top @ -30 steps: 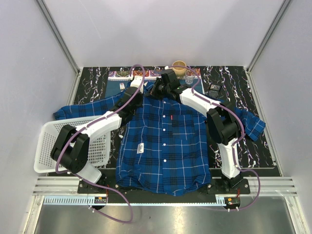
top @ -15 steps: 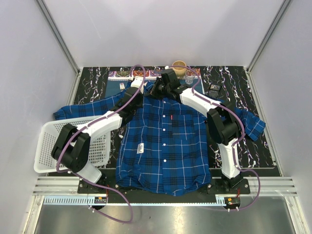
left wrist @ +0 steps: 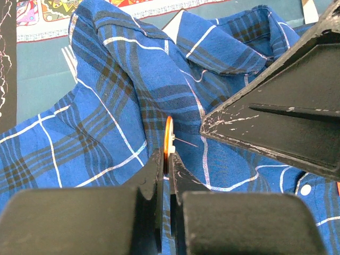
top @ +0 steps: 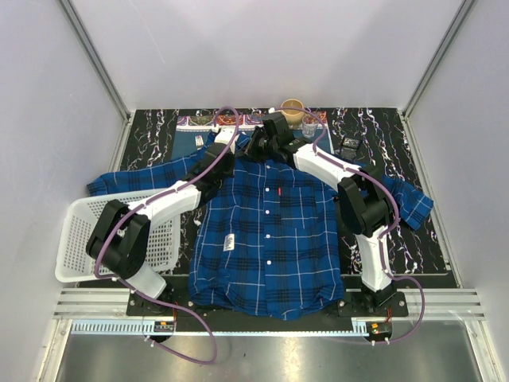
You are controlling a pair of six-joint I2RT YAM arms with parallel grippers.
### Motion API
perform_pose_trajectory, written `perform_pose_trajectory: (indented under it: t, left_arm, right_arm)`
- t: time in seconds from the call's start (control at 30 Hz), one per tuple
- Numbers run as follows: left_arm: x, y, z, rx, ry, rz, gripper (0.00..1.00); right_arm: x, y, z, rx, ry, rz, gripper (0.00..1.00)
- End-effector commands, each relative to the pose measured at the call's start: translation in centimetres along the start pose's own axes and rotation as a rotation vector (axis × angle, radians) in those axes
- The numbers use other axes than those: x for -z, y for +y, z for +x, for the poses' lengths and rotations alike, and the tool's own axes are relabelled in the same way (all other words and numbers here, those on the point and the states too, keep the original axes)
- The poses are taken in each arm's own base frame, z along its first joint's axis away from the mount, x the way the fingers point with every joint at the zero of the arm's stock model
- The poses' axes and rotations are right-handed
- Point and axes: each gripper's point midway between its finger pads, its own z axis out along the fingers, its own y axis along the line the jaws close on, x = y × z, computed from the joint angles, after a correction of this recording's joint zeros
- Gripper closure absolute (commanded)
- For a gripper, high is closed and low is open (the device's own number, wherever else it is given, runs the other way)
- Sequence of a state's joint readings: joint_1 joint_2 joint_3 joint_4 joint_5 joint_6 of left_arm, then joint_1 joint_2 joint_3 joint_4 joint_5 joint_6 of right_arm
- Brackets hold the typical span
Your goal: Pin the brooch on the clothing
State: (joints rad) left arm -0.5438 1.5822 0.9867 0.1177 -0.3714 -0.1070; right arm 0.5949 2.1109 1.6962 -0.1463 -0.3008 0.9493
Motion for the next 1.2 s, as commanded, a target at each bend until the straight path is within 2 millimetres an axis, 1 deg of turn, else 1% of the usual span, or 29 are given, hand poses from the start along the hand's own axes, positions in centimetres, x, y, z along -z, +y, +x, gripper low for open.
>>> perform_pose_trajectory:
  t: [0.0,0.13,0.23,0.27,0.3,0.37,0.47,0.7,0.9,1.17]
  left_arm:
    - [-0.1,-0.7,-2.7,0.058,-0.071,0.017,1.0]
    - [0.4,-1.1,-2.9,0.084,-0.079,0.044,1.0]
    - [0.9,-1.0,-3.1,0.11,-0.085,0.058,1.0]
    - [1.1,-1.2,-2.9,0.113,-0.08,0.072,1.0]
    - [1.3,-1.1,-3.1,0.122,-0.088,0.075,1.0]
    - [1.5,-1.2,-2.8,0.132,-0.082,0.087,1.0]
    - [1.9,-1.1,-3.1,0.149,-0.087,0.095,1.0]
    - [2.2,0.0,-2.9,0.185,-0.078,0.102,1.0]
    - [2.6,-0.4,-3.1,0.189,-0.08,0.145,1.0]
    - [2.5,-1.0,-3.2,0.207,-0.076,0.167,1.0]
  right_arm:
    - [2.6,5.9,-1.4,0.038,-0.049,-0.137,1.0]
    - [2.5,5.6,-1.4,0.04,-0.051,-0.129,1.0]
    - [2.5,5.5,-1.3,0.049,-0.053,-0.125,1.0]
    - [2.5,5.4,-1.4,0.05,-0.056,-0.123,1.0]
    - [2.4,5.3,-1.3,0.049,-0.051,-0.122,1.0]
    - [2.4,5.2,-1.3,0.046,-0.05,-0.12,1.0]
    - [2.4,5.2,-1.3,0.051,-0.052,-0.12,1.0]
    - [2.3,5.0,-1.2,0.06,-0.052,-0.116,1.0]
    - [1.9,5.2,-1.4,0.059,-0.052,-0.122,1.0]
    - [1.7,5.3,-1.3,0.051,-0.046,-0.13,1.0]
